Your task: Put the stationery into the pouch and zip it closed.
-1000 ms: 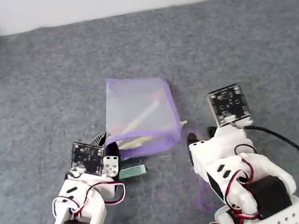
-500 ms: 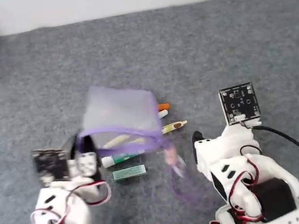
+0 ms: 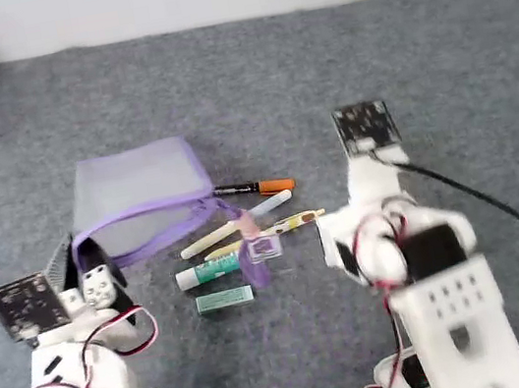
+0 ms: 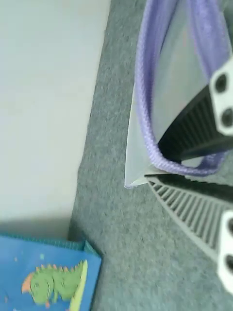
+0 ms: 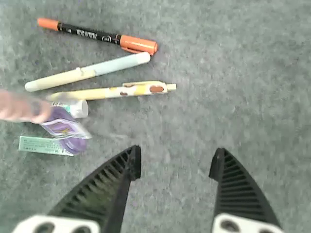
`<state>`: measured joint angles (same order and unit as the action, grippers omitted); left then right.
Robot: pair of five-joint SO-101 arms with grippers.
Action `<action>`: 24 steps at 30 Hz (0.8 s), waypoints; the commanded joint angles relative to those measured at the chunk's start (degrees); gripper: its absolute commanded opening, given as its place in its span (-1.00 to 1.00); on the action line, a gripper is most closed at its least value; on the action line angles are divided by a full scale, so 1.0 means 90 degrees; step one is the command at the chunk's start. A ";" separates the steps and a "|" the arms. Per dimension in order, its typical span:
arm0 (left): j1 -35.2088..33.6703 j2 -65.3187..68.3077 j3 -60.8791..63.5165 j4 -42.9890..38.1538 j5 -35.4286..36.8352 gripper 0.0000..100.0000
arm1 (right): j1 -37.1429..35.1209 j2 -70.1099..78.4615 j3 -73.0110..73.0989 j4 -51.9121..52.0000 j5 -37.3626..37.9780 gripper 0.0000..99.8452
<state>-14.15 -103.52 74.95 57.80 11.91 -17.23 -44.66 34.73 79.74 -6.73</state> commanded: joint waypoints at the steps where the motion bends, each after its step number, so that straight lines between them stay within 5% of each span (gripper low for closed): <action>1: -0.0361 -0.0078 -0.0405 0.0176 0.0098 -0.98 | -0.0200 0.1109 -0.0860 -0.0122 0.0479 -0.55; 15: -0.0400 -0.0049 -0.1158 0.1260 -0.1035 -0.97 | -0.0513 0.3678 -0.2198 -0.0190 0.3009 -0.55; 24: -0.0410 -0.0039 -0.1158 0.1250 -0.1231 -0.93 | -0.0884 0.4713 -0.2256 -0.1822 0.3868 -0.55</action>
<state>-17.41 -103.52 67.82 68.97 1.63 -23.65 -3.34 17.85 67.69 26.07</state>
